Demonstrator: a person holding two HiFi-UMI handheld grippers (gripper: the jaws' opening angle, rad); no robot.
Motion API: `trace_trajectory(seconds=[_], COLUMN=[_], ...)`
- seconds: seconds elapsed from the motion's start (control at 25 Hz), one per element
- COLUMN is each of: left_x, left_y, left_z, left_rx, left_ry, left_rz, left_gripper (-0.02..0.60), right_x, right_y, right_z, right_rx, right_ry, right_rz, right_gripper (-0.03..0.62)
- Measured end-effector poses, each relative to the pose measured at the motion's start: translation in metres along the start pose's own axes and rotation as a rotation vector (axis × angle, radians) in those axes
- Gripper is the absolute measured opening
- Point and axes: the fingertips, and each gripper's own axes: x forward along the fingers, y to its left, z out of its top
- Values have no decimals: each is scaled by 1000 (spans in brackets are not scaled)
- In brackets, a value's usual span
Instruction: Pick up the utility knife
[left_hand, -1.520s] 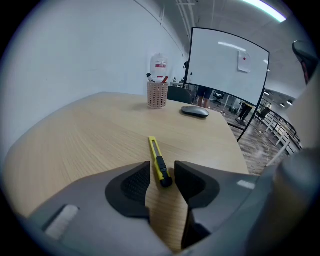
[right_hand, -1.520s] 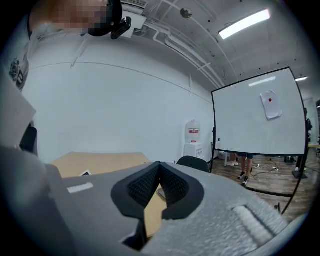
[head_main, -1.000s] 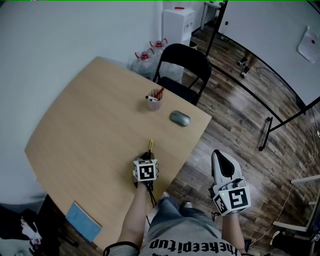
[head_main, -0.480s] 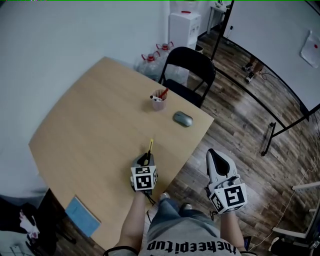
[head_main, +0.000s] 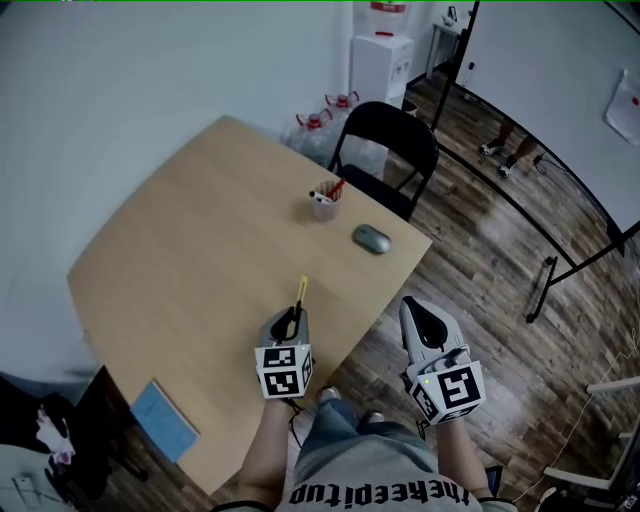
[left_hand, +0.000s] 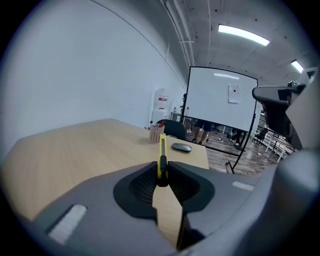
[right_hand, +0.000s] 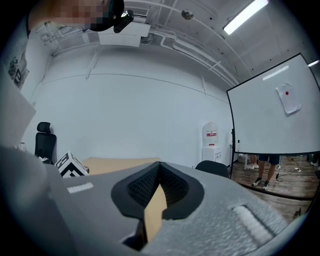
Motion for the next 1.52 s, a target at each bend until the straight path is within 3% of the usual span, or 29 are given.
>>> trace_trajectory(seconds=[0.68,1.52], left_x=[-75,-155], left_y=[-14,-30], left_z=[38,70], left_rx=[-48,15], left_ry=[-193,-448], left_rz=[19,122], left_gripper=[86,86], right_x=[-5,-29], right_y=[23,42], right_z=[12,19], right_rx=[-6,-3], right_ry=[-37,-77], right_rz=[96,161], right_gripper=[2,2])
